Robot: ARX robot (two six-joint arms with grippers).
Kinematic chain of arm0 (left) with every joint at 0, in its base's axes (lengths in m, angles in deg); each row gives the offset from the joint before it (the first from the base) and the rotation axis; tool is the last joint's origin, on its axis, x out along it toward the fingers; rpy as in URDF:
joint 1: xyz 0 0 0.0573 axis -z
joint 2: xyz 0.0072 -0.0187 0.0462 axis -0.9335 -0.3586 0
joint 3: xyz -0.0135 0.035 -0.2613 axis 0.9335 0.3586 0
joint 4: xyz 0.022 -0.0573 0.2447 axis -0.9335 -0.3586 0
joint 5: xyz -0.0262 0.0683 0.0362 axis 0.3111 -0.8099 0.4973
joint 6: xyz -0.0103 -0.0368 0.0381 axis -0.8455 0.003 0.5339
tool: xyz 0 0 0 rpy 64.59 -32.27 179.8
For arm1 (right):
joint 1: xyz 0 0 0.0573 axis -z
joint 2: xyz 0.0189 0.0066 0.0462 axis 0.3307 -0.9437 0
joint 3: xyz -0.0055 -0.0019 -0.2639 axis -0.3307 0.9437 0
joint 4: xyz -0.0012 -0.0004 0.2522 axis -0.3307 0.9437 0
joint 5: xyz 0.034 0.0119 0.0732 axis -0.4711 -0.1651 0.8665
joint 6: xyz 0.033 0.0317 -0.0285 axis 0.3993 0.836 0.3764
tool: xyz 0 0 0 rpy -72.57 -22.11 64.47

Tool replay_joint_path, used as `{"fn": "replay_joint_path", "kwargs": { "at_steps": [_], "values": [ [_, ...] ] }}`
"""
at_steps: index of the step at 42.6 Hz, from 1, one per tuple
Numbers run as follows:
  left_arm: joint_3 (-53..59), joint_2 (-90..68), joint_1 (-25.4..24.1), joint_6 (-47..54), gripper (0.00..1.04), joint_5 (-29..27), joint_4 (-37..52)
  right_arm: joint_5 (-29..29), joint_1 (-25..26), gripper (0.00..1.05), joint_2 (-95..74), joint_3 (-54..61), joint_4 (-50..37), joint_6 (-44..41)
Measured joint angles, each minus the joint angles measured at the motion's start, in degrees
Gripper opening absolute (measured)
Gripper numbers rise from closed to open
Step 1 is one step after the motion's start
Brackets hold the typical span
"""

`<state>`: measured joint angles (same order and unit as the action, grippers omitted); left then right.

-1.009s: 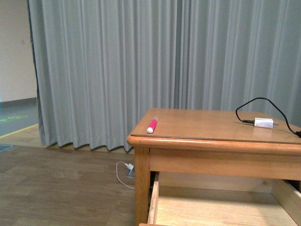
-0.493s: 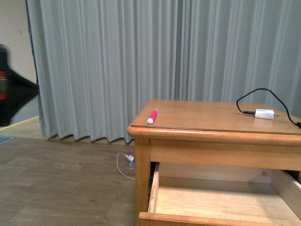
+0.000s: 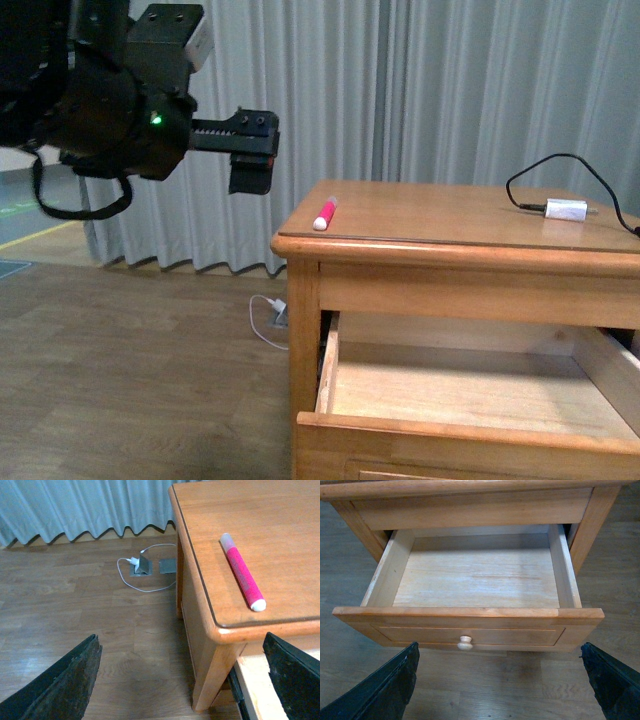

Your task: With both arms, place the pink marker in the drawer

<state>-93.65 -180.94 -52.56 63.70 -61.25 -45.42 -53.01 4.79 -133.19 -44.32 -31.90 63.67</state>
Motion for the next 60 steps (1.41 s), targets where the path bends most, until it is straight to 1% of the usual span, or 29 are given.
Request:
{"fn": "replay_joint_path", "kwargs": {
  "at_steps": [9, 16, 28, 34, 48, 60],
  "values": [
    [-13.03, -9.51, 1.44, -1.14, 0.99, 0.11, -5.60, 0.00, 0.02, 0.96, 0.00, 0.00, 0.00, 0.00],
    [-24.48, -17.86, 3.26, -2.54, 0.99, 0.00, -12.52, 0.00, 0.00, 0.96, 0.00, 0.00, 0.00, 0.00],
    [-33.40, -25.05, 4.66, -2.95, 0.99, 0.17, -17.35, 0.00, 0.02, 0.96, 0.00, 0.00, 0.00, 0.00],
    [-36.00, -26.95, 5.18, -3.10, 0.99, -0.81, -18.60, 0.00, 0.00, 0.96, 0.00, 0.00, 0.00, 0.00],
    [-36.92, -28.79, 6.38, -3.17, 0.99, -1.38, -19.15, 0.00, 0.00, 0.96, 0.00, 0.00, 0.00, 0.00],
    [-37.20, -29.05, 6.49, -3.41, 0.99, -1.57, -19.50, 0.00, 0.02, 0.96, 0.00, 0.00, 0.00, 0.00]
  ]
}}
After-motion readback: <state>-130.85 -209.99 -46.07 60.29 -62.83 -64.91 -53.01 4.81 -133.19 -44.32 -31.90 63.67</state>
